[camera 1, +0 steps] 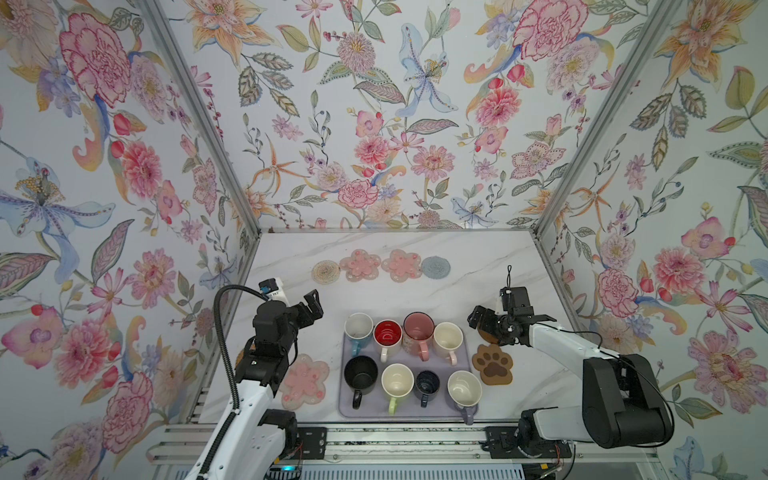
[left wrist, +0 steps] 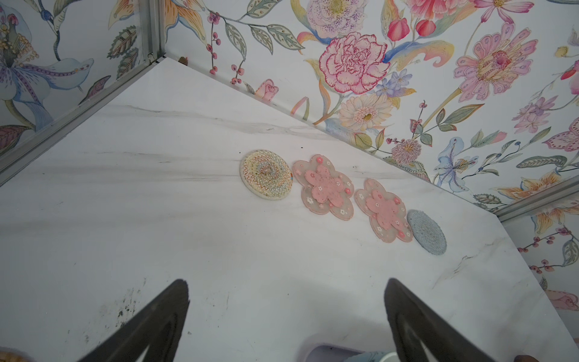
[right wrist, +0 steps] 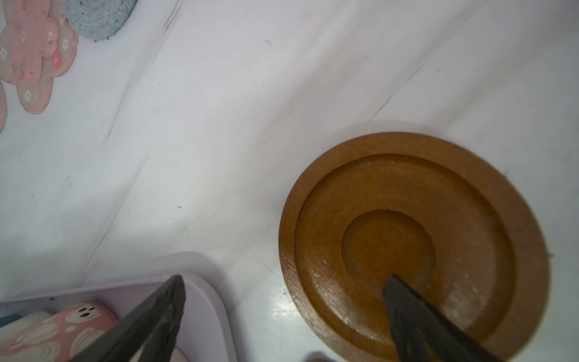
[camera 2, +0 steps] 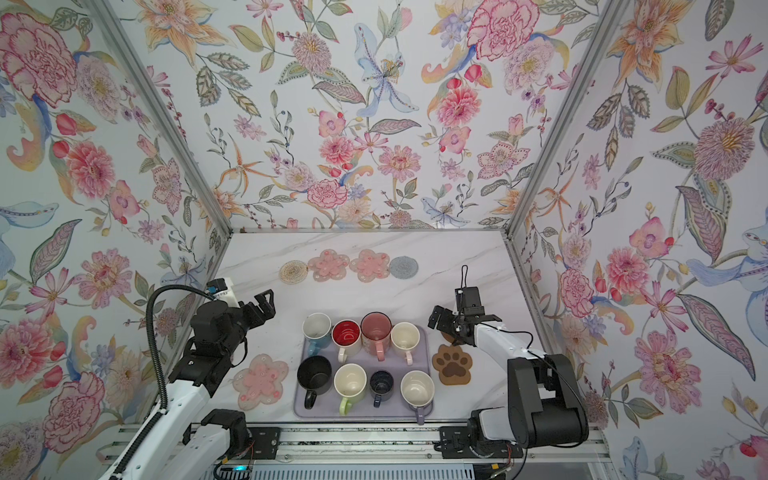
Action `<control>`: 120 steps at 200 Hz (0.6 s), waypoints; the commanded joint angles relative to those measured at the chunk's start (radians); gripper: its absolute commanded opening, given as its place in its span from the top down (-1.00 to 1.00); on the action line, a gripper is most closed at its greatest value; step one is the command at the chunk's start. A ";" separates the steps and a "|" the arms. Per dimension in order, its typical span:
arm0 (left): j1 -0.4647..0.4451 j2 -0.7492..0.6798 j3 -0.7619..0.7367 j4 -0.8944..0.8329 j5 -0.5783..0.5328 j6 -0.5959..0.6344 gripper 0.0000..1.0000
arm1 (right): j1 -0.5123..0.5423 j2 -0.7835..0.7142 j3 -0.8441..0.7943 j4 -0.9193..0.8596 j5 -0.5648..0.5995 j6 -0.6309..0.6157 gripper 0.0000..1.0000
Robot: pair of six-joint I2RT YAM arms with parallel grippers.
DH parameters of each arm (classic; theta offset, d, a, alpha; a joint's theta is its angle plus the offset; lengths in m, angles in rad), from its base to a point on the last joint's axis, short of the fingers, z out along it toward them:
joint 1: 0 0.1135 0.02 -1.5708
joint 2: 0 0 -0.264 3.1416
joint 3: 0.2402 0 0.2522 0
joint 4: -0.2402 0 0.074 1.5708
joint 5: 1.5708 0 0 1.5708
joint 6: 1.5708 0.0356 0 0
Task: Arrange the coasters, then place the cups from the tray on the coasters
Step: 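Press the right gripper onto the brown wooden coaster and push it farther away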
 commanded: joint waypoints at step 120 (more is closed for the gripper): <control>-0.003 -0.007 0.009 -0.029 -0.039 0.001 -0.98 | 0.038 0.216 0.160 0.084 -0.006 0.006 -0.98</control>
